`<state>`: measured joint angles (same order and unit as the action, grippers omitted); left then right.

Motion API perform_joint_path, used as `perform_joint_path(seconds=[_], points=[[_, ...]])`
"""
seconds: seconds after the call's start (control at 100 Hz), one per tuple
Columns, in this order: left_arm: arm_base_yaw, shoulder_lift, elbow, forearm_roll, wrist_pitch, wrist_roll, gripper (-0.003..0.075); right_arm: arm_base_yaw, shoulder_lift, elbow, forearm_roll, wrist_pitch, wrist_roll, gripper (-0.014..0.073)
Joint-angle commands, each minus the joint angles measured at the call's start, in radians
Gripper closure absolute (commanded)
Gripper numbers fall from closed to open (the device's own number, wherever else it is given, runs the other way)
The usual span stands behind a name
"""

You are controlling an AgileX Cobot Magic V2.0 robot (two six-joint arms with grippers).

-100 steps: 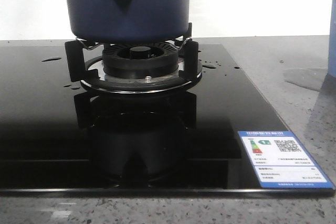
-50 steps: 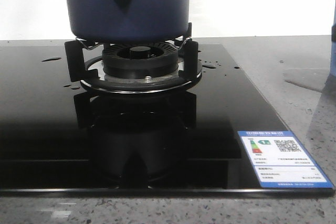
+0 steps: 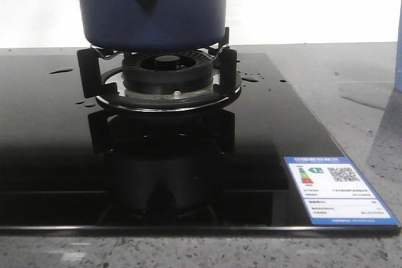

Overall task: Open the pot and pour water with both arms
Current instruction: 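Set the cup upright on the counter beside the stove and open the right gripper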

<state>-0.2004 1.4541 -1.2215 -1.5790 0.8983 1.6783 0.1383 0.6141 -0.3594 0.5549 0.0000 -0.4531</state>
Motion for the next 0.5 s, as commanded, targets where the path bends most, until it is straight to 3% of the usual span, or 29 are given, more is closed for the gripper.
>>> perform_joint_path(seconds=[0.0, 0.08, 0.09, 0.1, 0.19, 0.49], points=[[-0.017, -0.009, -0.032, -0.088, 0.036, 0.037, 0.044, -0.001, -0.062, -0.023, -0.01, 0.023, -0.006, 0.0064], [-0.029, 0.013, -0.032, -0.081, 0.034, 0.05, 0.044, -0.001, -0.117, -0.023, -0.01, 0.062, -0.006, 0.0271], [-0.032, 0.018, -0.032, -0.081, 0.034, 0.05, 0.044, -0.001, -0.126, -0.023, -0.01, 0.071, -0.006, 0.0342], [-0.037, 0.021, -0.032, -0.081, 0.034, 0.052, 0.044, -0.001, -0.13, -0.023, -0.01, 0.071, -0.006, 0.0342], [-0.054, 0.044, -0.032, -0.081, 0.031, 0.075, 0.044, -0.001, -0.18, -0.023, -0.01, 0.091, -0.006, 0.0666], [-0.067, 0.097, -0.032, -0.101, -0.052, 0.102, 0.044, -0.001, -0.226, -0.023, -0.006, 0.099, -0.006, 0.066]])
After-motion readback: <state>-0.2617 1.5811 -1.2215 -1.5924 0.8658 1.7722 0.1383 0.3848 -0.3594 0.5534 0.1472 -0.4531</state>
